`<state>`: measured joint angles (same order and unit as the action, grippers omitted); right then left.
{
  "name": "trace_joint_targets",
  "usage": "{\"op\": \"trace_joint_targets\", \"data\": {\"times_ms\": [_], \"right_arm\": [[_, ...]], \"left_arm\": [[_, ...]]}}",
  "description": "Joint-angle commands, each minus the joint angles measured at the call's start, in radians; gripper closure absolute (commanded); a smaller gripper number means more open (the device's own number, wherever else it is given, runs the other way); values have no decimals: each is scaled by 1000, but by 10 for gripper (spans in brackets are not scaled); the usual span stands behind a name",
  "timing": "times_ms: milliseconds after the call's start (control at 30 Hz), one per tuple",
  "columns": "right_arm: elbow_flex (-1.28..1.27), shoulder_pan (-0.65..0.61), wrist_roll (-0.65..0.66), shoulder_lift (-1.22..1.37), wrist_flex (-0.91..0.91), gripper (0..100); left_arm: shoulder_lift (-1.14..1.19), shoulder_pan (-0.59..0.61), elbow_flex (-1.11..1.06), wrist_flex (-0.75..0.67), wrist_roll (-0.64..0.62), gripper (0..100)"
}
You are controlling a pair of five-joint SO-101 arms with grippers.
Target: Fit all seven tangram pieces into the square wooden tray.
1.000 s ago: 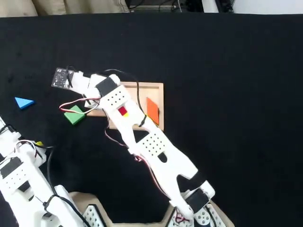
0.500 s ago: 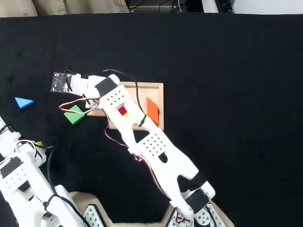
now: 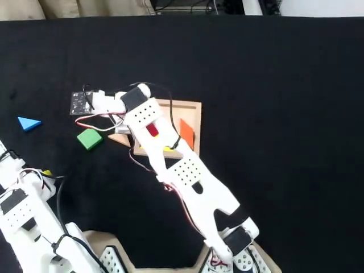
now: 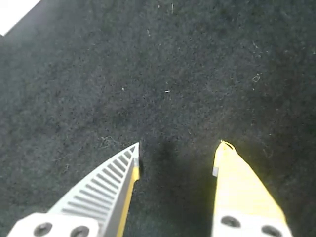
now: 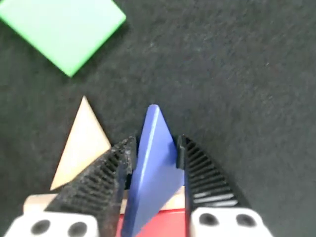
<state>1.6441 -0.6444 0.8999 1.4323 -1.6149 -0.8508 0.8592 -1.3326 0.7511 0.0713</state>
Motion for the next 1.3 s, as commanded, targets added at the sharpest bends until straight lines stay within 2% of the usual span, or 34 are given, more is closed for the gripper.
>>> {"op": "trace_joint_targets", "data": {"times_ms": [0,300,533,733,833,967,1267], "right_arm": [[28,46,2,-124,-26,878],[27,51,-138,-352,-63,878],[16,55,-138,-389,-146,879],[-15,68,-130,-303,-137,865],[-8,46,-72,-234,-115,791],[-19,41,-64,-162,-40,711],[-18,40,-29,-33,77,706]], "left_arm": [[-20,-12,5,-17,-8,758],[-20,-12,5,-17,-9,758],[-20,-12,5,-17,-9,758],[-20,-12,5,-17,-8,758],[-20,-12,5,-17,-8,758],[-20,-12,5,-17,-8,758],[-20,-12,5,-17,-8,758]]}}
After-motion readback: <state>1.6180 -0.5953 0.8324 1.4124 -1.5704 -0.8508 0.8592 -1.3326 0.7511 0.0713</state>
